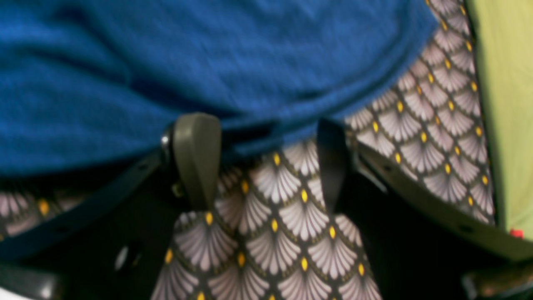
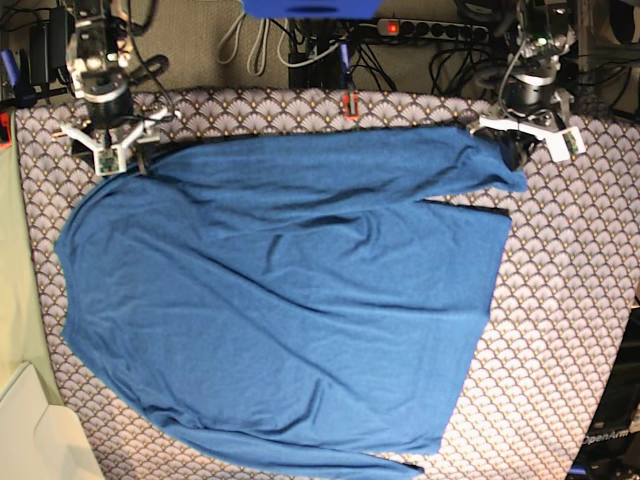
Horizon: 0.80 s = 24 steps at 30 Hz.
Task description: Fold the T-shirt properly
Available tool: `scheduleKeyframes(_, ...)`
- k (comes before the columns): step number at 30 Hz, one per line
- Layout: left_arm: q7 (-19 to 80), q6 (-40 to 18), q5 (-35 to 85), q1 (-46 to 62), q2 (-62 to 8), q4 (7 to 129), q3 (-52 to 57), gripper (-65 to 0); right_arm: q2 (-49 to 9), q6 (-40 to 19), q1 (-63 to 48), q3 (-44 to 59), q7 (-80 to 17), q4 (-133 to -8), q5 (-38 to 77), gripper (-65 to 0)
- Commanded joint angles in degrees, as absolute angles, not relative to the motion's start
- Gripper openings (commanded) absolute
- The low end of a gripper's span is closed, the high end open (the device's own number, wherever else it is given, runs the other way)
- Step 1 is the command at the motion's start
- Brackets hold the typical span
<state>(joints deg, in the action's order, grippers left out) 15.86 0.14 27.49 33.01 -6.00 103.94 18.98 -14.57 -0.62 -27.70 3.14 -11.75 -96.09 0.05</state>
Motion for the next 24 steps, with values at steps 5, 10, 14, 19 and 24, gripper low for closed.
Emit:
scheduleKeyframes(5,14.5,-0.1,27.6,33.4,-6.4,105.1,19.1,-64.6,-13.7,-0.4,-26.6,4.1,-12.7,-97.0,0.2,-27.0)
scheduleKeyframes(10,14.5,-0.1,27.6,33.4,-6.4,105.1,19.1,-64.6,-11.6,-0.4,-23.8,6.5,-17.7,-96.9,0.3,-26.9)
scheduleKeyframes(14,14.5,-0.1,27.6,33.4,-6.4,105.1,19.1,-64.6,-11.3,-0.4,-23.1,6.6,-19.0,-96.9,0.3,-26.9)
scheduleKeyframes(19,14.5,-0.1,27.6,33.4,-6.4,105.0,19.1,-64.6,-10.9,-0.4,-23.2,6.5,-19.0,-96.7,0.3,-26.9)
scheduleKeyframes(24,14.5,-0.1,27.6,33.4,-6.4,105.1,19.0,-64.6,-10.2,-0.4,-23.1,6.4,-19.0,-92.9,0.3,-27.1)
